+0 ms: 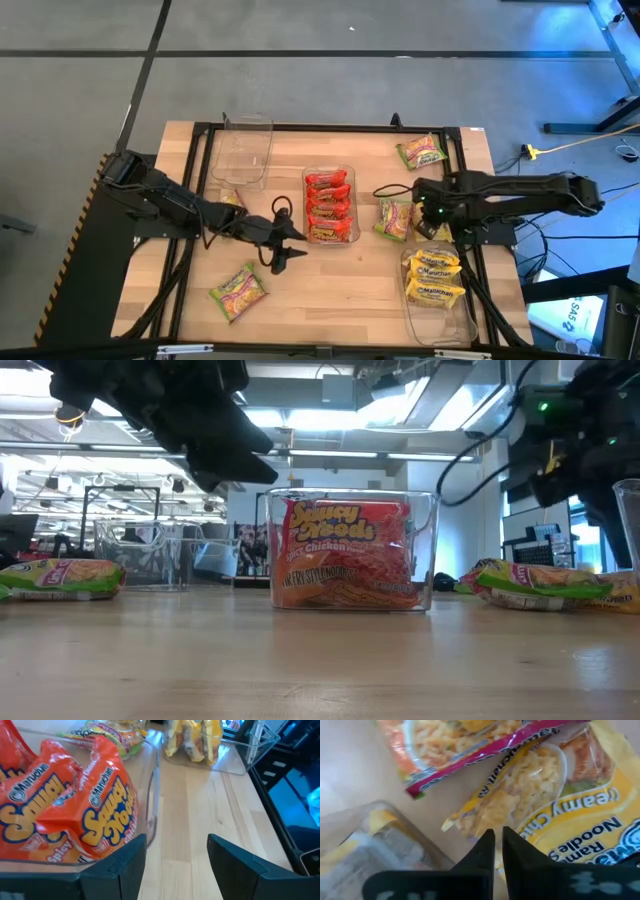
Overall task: Sort Maruchan noodles
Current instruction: Move the yellow noodle pack on the table
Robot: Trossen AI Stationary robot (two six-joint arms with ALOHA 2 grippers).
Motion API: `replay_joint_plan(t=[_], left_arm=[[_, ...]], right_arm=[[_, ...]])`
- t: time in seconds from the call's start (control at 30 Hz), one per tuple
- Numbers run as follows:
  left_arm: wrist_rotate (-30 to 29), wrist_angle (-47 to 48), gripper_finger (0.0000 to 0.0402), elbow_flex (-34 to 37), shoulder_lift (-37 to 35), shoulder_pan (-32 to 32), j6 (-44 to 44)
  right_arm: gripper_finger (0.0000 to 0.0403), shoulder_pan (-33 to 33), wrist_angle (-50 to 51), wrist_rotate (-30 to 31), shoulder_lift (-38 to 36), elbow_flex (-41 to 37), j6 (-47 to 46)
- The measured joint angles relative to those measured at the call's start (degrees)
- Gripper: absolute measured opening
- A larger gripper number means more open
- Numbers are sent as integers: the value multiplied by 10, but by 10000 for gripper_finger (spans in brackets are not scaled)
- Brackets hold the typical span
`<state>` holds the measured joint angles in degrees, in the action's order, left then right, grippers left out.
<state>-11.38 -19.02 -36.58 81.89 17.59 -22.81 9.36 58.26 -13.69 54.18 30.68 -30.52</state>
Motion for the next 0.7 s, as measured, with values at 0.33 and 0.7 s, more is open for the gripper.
replay_joint_plan(t=[0.33, 0.7], left_arm=[[1, 1, 204, 0, 0, 1, -8], [1, 1, 204, 0, 0, 1, 4]], right_arm=[[12, 0, -41, 22, 125, 3, 11], [12, 0, -211, 30, 137, 30, 39]])
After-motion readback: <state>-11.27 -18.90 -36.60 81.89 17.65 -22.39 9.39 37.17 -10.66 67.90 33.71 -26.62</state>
